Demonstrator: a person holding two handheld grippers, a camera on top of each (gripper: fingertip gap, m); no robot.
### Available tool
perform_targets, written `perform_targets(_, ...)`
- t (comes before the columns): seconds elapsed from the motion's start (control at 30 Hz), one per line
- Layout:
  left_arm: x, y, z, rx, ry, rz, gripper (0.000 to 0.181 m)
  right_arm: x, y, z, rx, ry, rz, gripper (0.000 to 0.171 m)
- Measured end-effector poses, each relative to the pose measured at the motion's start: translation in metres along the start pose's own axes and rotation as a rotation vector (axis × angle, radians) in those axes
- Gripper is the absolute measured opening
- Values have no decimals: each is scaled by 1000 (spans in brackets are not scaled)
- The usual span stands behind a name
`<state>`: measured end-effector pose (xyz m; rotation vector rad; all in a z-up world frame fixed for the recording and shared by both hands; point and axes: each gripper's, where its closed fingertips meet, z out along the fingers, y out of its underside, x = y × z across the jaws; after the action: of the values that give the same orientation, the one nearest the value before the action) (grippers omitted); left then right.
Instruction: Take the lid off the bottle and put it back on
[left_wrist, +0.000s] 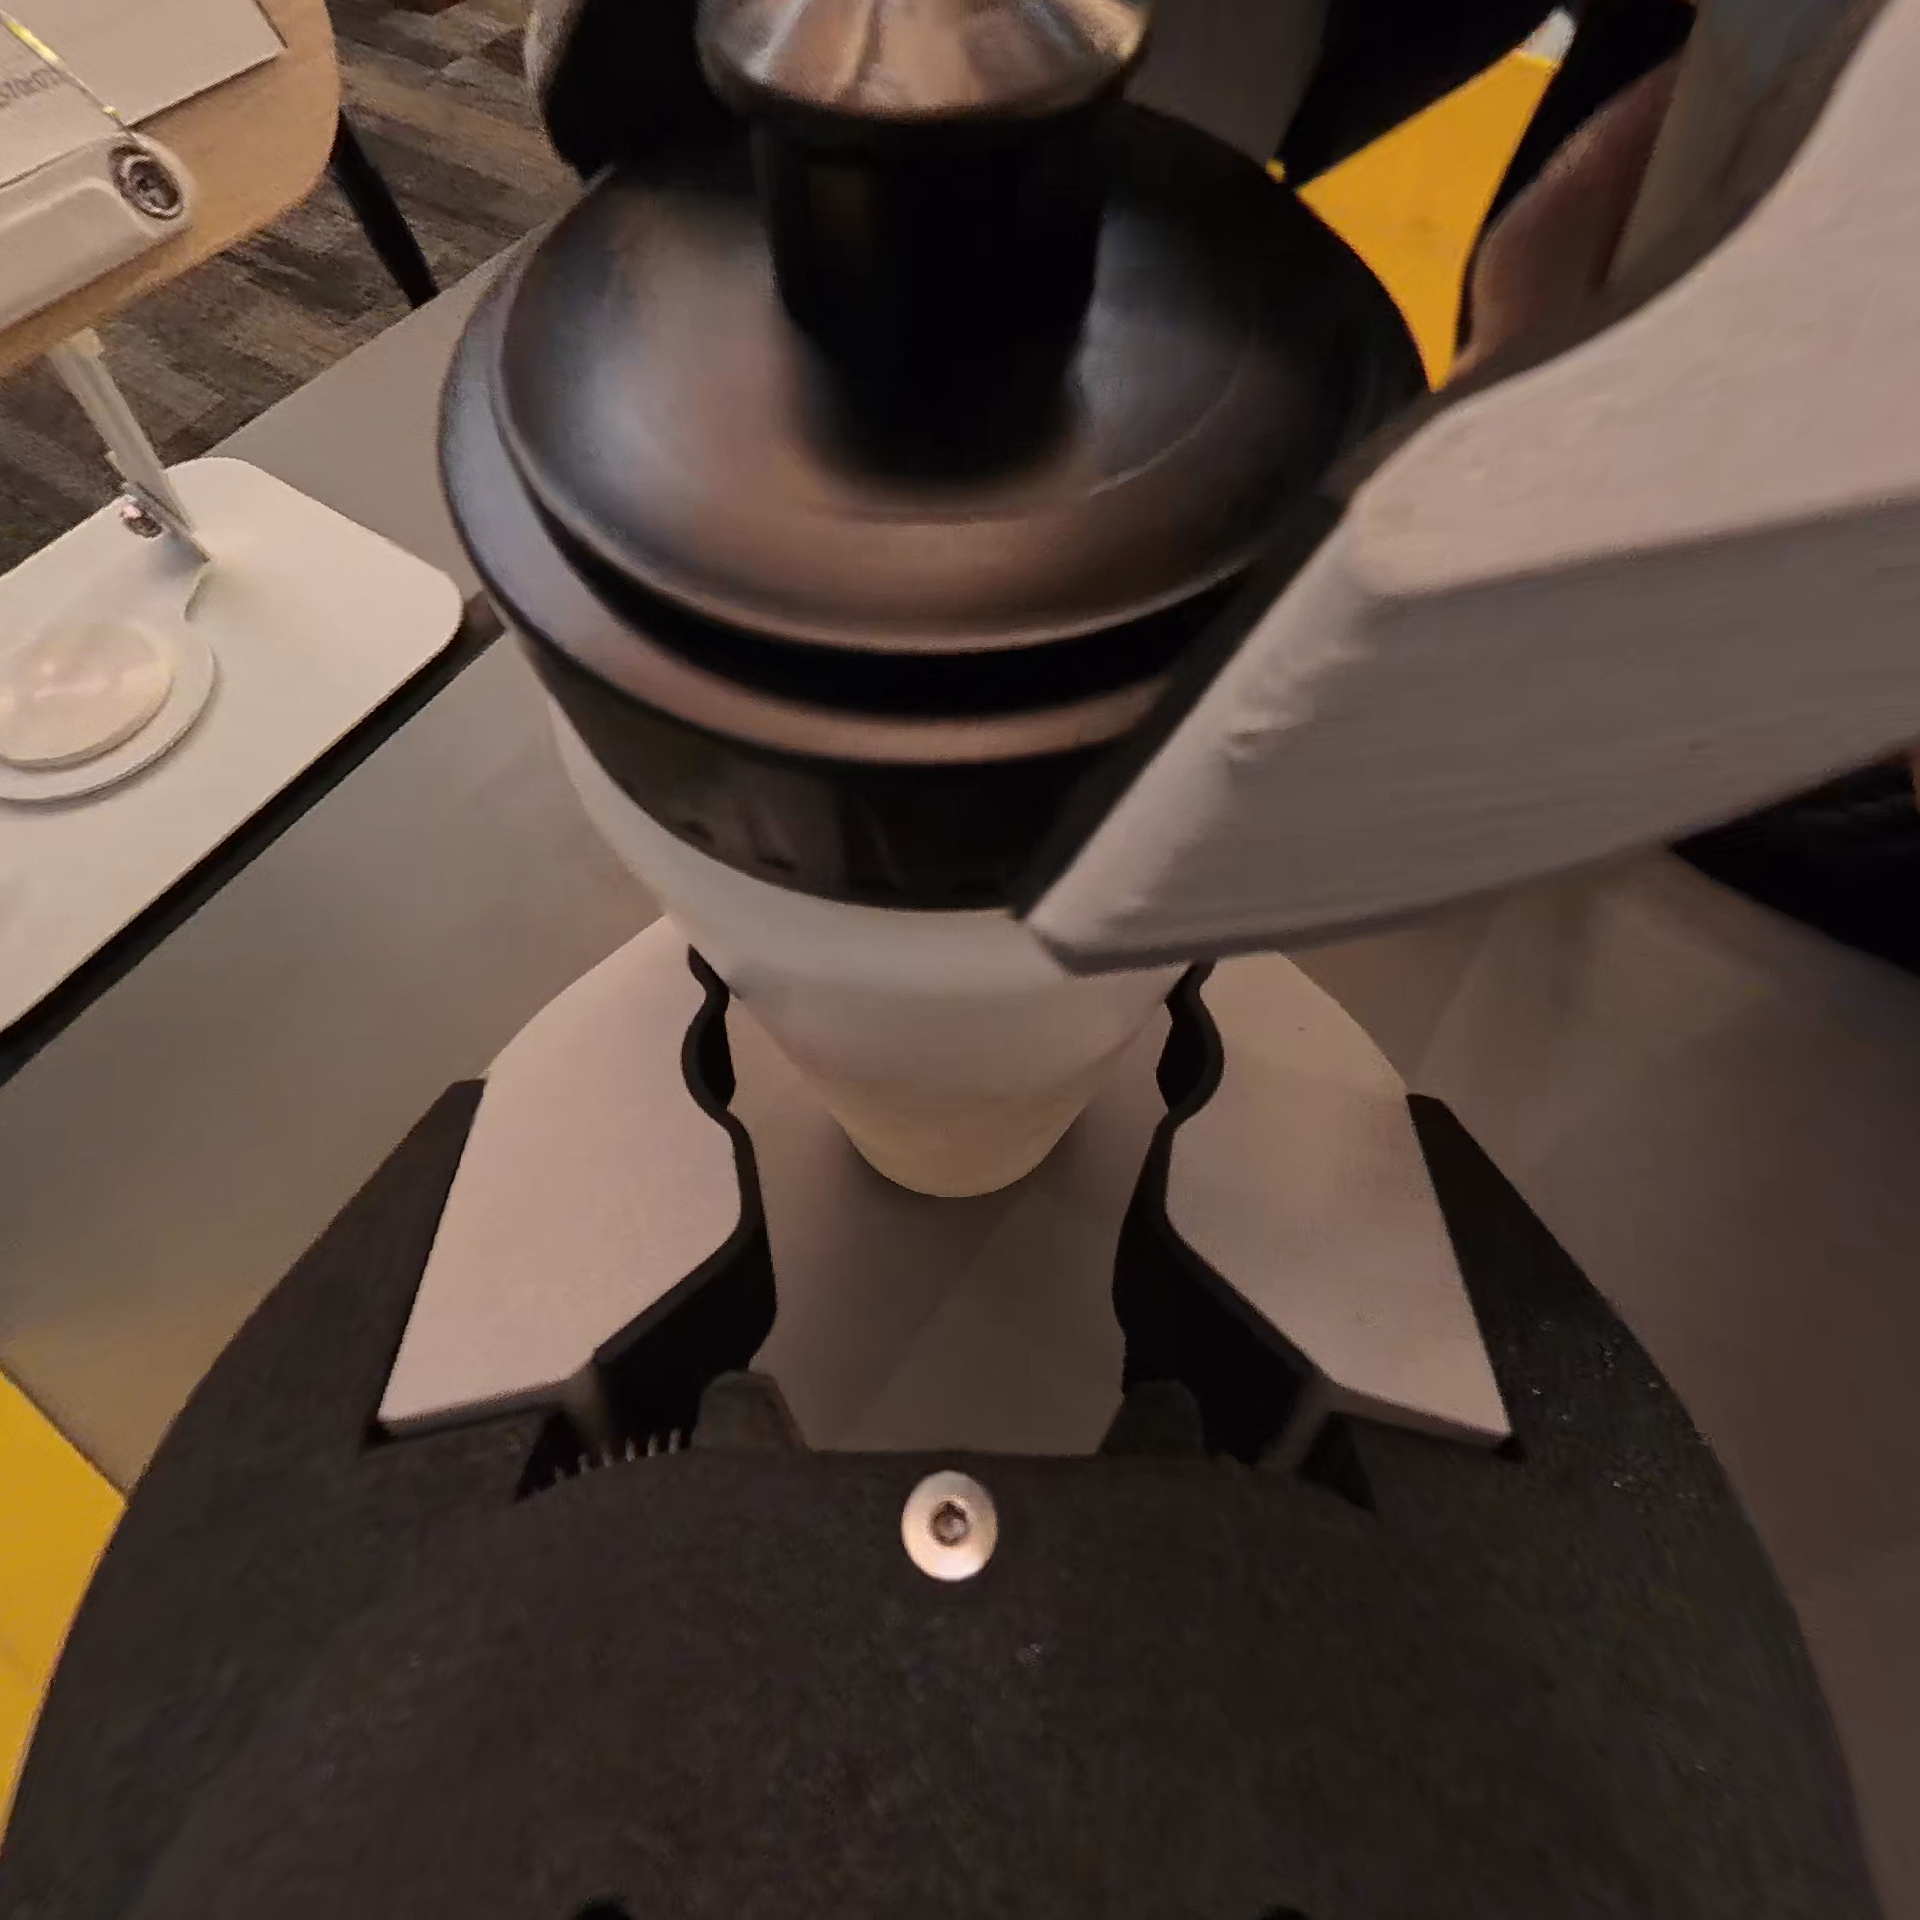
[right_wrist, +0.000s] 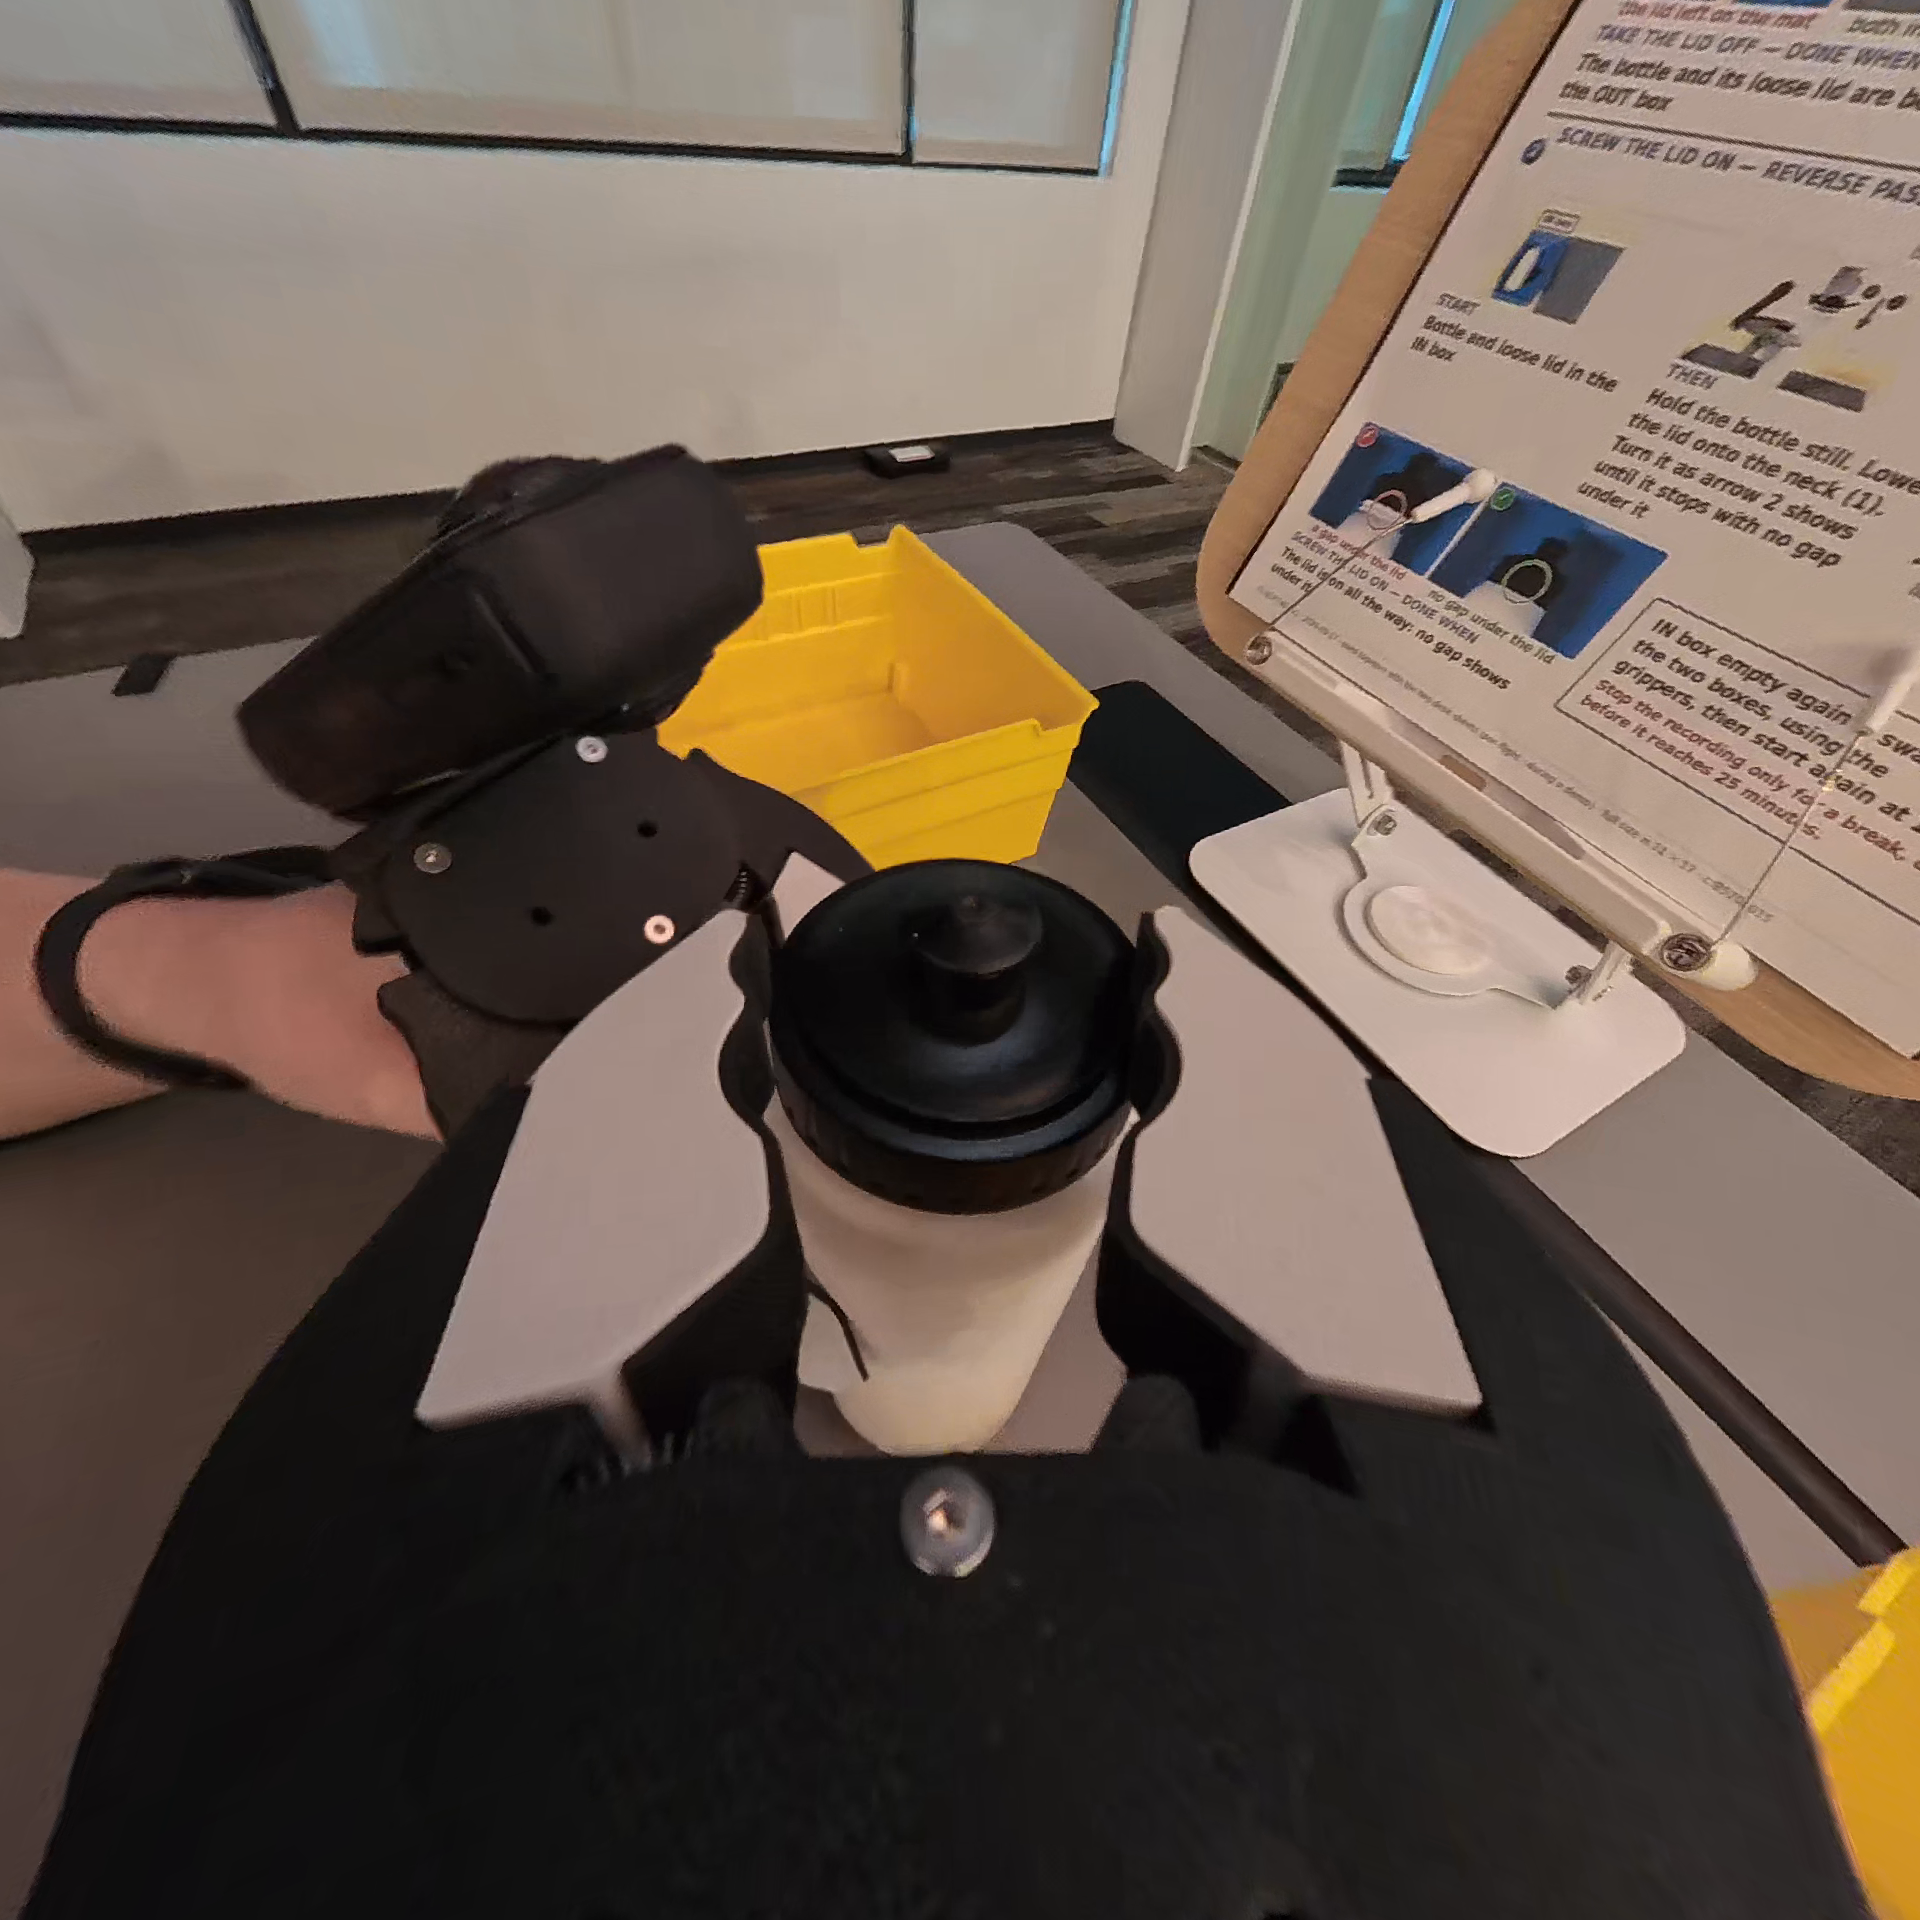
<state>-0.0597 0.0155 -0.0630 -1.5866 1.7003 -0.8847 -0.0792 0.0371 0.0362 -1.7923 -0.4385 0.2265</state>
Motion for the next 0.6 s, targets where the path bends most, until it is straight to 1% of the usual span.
perform_targets(0.03, 1, 0, 0, 2, 19, 6, 81, -1, 0, -2, -6, -36, 0, 70)
perform_targets(0.07, 2, 0, 0, 4, 32, 15, 81, 0, 0, -4, 0, -70, 12, 77)
perform_targets(0.1, 3, 0, 0, 4, 43, 21, 81, 1, -2, -8, 17, -107, 25, 81)
perform_targets(0.17, 6, 0, 0, 5, 70, 38, 81, 1, -1, -15, 31, -206, 46, 80)
perform_targets(0.23, 8, 0, -1, 5, 99, 58, 81, 3, 4, -18, 22, -261, 64, 79)
perform_targets(0.3, 11, 1, -1, 3, 118, 72, 82, -2, 6, -19, 23, -310, 53, 75)
perform_targets(0.33, 11, 1, -1, 3, 118, 74, 82, -5, 6, -19, 28, -329, 44, 70)
perform_targets(0.43, 8, 1, -1, 1, 96, 50, 82, -5, 7, -14, 27, -285, 9, 70)
perform_targets(0.6, -13, 2, -3, -10, -52, -28, 81, 4, 3, 2, 50, -88, 80, 70)
